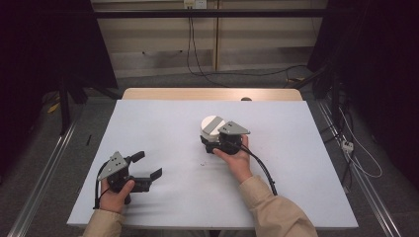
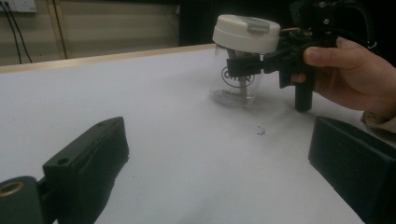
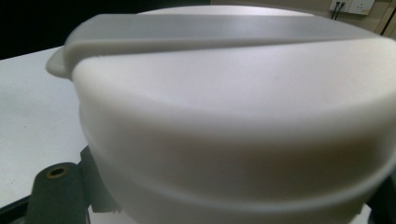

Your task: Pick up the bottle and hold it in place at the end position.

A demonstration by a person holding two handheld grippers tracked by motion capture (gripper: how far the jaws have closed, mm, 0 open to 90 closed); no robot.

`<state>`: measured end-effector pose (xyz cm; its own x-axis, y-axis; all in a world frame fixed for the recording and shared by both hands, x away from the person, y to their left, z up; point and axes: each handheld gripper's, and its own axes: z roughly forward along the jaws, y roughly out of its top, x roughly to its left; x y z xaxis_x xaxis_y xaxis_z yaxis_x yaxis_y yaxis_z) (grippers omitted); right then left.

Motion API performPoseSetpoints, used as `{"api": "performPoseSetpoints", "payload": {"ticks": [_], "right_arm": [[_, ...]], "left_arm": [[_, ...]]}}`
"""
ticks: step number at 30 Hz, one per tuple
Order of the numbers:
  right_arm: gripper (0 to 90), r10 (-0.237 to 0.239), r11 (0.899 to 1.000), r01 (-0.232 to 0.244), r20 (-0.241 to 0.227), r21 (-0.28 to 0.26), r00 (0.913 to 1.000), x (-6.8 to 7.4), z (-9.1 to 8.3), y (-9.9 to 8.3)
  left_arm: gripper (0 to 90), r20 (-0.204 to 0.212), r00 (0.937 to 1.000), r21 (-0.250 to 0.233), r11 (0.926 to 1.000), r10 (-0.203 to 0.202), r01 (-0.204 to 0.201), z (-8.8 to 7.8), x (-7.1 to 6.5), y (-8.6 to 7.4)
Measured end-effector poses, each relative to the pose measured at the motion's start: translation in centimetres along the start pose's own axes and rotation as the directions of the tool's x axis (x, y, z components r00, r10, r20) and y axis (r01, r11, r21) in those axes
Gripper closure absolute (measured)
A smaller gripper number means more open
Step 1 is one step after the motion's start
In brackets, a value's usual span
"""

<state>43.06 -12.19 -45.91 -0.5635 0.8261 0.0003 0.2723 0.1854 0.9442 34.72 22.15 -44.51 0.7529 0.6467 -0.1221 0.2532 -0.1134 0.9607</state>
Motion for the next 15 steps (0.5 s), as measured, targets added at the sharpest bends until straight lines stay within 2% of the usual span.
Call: {"api": "performPoseSetpoints", "payload": {"ticks": [5,9,15], "right_arm": [[18.4,0.001,1.0,-0.001,0.001,0.002,1.0,0.0,0.0,0.0],[18.5,0.002,1.0,-0.002,0.001,0.003,1.0,0.0,0.0,0.0],[18.4,0.002,1.0,-0.002,-0.001,0.002,1.0,0.0,0.0,0.0]], "left_arm": [[4.3,-0.008,0.9999,0.007,0.9999,-0.01,0.011,0.6,0.1,0.5],[3.8,-0.007,0.9999,0.037,0.9992,-0.014,0.014,1.5,-0.1,0.7],[4.0,0.0,0.9999,0.04,0.9991,-0.016,0.016,2.8,-0.4,1.2]]}}
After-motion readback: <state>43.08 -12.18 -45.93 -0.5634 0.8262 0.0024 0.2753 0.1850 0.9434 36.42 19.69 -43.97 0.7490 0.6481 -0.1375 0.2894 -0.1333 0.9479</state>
